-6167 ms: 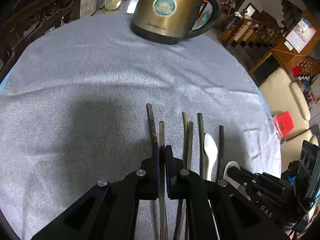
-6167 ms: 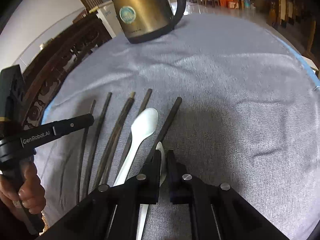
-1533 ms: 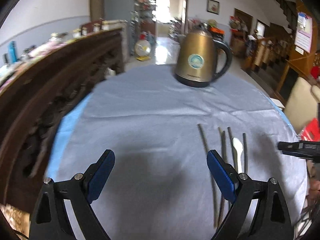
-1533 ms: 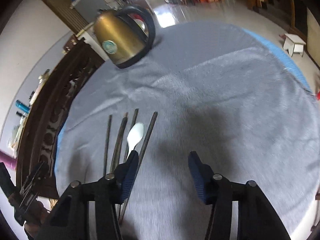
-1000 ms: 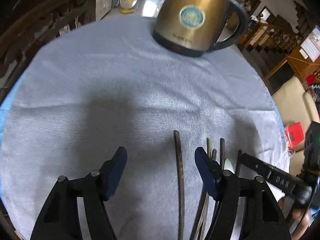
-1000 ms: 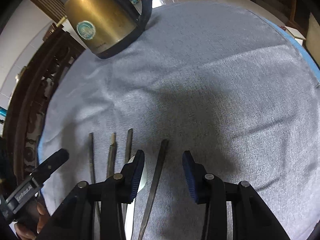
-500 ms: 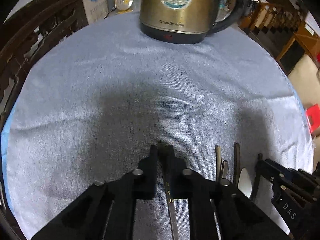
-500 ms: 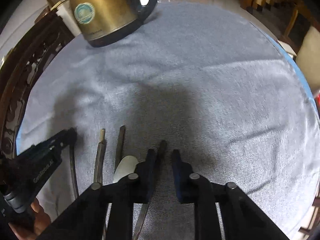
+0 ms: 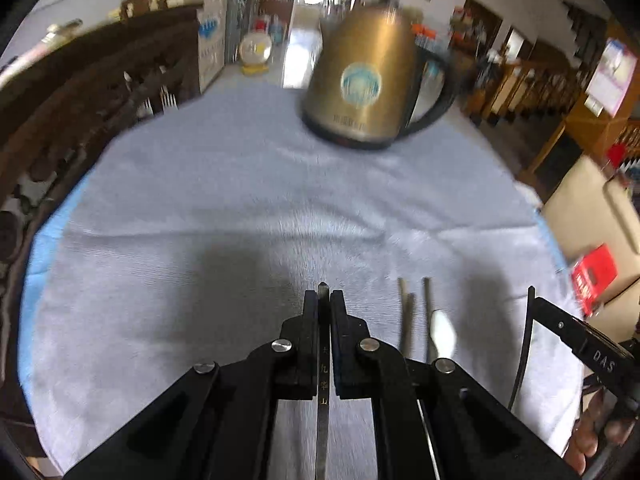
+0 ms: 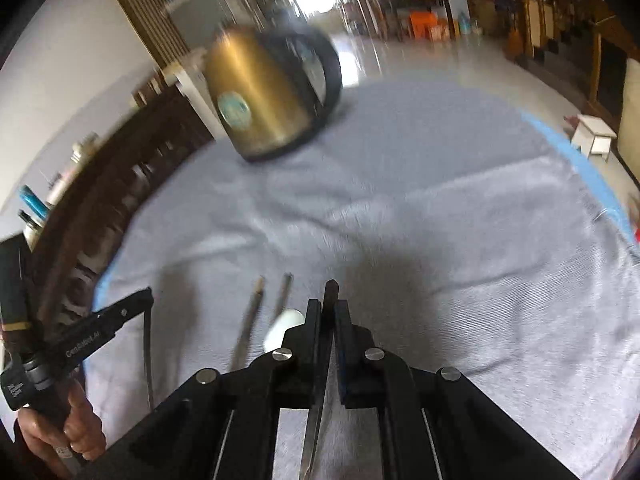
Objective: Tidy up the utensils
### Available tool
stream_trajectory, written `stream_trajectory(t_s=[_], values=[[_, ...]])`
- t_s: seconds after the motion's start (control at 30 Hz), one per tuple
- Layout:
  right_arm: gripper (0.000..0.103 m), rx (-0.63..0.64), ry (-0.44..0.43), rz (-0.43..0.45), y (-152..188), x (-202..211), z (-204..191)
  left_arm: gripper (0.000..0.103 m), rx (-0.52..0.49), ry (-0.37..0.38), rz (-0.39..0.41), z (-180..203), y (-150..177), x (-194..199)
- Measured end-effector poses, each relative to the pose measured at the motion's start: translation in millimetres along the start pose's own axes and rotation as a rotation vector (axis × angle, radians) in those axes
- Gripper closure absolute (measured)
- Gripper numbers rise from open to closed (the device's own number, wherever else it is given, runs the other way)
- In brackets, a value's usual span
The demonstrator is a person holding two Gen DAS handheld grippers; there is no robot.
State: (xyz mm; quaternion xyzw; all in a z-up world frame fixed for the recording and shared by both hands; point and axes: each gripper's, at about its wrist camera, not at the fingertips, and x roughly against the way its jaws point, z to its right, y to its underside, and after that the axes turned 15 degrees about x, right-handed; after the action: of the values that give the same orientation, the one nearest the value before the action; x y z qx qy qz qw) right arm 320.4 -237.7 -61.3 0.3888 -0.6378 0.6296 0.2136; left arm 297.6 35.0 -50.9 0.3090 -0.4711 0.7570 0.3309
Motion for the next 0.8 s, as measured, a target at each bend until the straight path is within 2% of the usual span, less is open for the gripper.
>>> stream_trajectory(t_s=[0.17, 0.4, 0.63, 0.8], values=[[0.096, 0.036, 0.013, 0.203, 8, 66, -10, 0.098, -0.005, 0.050, 0.158, -1, 15, 75], [0.097, 0.070, 0.125, 0.463, 36, 143, -37, 0.098, 0.019, 0.107, 0.354, -2, 45, 153], [0.097, 0.066, 0.193, 0.638, 56, 211, -53, 0.098, 0.046, 0.187, 0.491, 5, 65, 214], [0.097, 0.082, 0.187, 0.715, 57, 247, -64, 0.098, 0.052, 0.241, 0.560, 14, 70, 248]])
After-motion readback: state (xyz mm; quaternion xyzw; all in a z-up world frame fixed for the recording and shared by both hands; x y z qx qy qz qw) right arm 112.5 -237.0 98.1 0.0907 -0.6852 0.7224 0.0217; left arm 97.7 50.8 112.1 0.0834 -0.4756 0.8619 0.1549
